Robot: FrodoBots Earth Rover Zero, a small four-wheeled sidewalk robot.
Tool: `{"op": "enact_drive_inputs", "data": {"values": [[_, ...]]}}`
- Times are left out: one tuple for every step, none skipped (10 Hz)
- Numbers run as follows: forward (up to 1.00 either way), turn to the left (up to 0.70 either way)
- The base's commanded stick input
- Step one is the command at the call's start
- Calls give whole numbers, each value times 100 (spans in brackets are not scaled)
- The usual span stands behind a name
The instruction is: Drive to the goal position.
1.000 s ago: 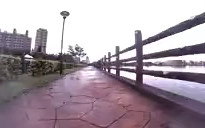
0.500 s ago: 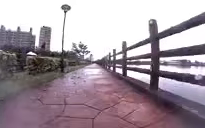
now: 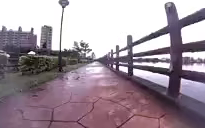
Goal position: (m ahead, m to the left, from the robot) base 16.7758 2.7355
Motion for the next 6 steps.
{"op": "enact_drive_inputs", "data": {"values": [[100,-1],[100,-1],[100,-1],[100,-1],[100,-1],[100,0]]}}
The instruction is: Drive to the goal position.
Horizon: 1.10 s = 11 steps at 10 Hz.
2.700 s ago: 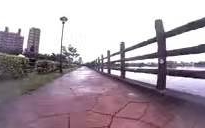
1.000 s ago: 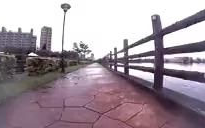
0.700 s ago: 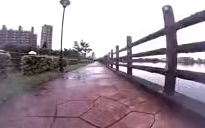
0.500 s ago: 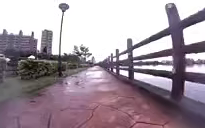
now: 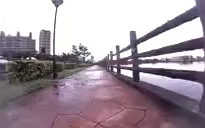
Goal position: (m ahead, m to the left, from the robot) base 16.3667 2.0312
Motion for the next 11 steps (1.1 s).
{"op": "enact_drive_inputs", "data": {"values": [[100,3],[100,39],[100,32],[100,24],[100,-1],[100,-1],[100,-1],[100,-1],[100,-1],[100,-1],[100,-1]]}}
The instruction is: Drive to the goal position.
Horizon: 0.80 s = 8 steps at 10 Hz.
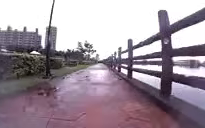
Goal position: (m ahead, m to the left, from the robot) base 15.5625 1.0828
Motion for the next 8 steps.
{"op": "enact_drive_inputs", "data": {"values": [[100,-1],[100,-1],[100,-1],[100,-1],[100,-1],[100,-1],[100,-1],[100,-1]]}}
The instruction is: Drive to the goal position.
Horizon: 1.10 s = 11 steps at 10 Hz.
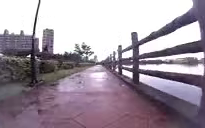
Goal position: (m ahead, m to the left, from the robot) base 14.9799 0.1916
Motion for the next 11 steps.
{"op": "enact_drive_inputs", "data": {"values": [[100,-1],[100,-1],[100,6],[100,39],[100,30],[100,6],[100,2],[100,-1],[100,-1],[100,-1],[100,12]]}}
